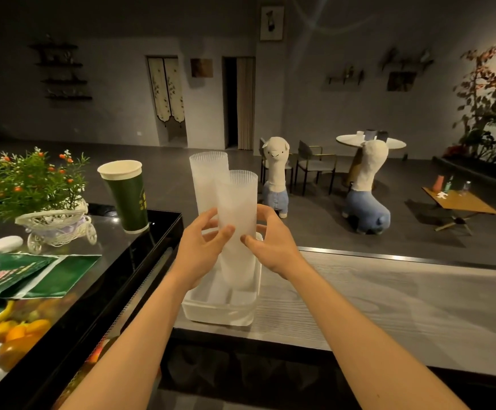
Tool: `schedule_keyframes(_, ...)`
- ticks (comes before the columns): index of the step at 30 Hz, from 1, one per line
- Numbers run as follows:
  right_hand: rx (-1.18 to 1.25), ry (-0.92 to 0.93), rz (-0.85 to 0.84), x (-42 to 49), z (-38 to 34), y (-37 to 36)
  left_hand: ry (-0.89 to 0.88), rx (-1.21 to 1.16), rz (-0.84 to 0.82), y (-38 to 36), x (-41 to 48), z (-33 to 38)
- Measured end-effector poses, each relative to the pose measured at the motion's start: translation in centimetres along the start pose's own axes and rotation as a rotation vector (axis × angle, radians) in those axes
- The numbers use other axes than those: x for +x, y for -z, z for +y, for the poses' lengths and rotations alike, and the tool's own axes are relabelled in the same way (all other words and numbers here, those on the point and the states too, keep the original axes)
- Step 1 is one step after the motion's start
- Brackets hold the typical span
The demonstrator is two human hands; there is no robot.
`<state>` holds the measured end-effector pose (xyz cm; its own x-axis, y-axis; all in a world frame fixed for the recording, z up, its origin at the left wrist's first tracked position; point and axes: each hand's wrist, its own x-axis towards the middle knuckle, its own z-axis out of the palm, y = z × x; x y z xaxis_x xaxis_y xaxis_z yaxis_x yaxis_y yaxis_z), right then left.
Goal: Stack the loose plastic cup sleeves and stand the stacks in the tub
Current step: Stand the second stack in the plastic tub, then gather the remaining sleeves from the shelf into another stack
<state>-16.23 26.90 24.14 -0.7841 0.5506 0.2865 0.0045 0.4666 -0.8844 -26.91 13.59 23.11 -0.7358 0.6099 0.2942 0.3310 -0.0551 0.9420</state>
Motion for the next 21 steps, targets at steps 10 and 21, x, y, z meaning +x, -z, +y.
schedule_keyframes(10, -0.183, -0.079, 0.129, -4.2, -0.2, 1.9, 0.054, 0.232, 0.167, 0.0, -3.6, 0.9)
schedule_keyframes(21, 0.308, -0.394, -0.741, -17.3, 1.6, 4.9, 0.406, -0.032, -1.043, 0.1, -14.3, 1.7)
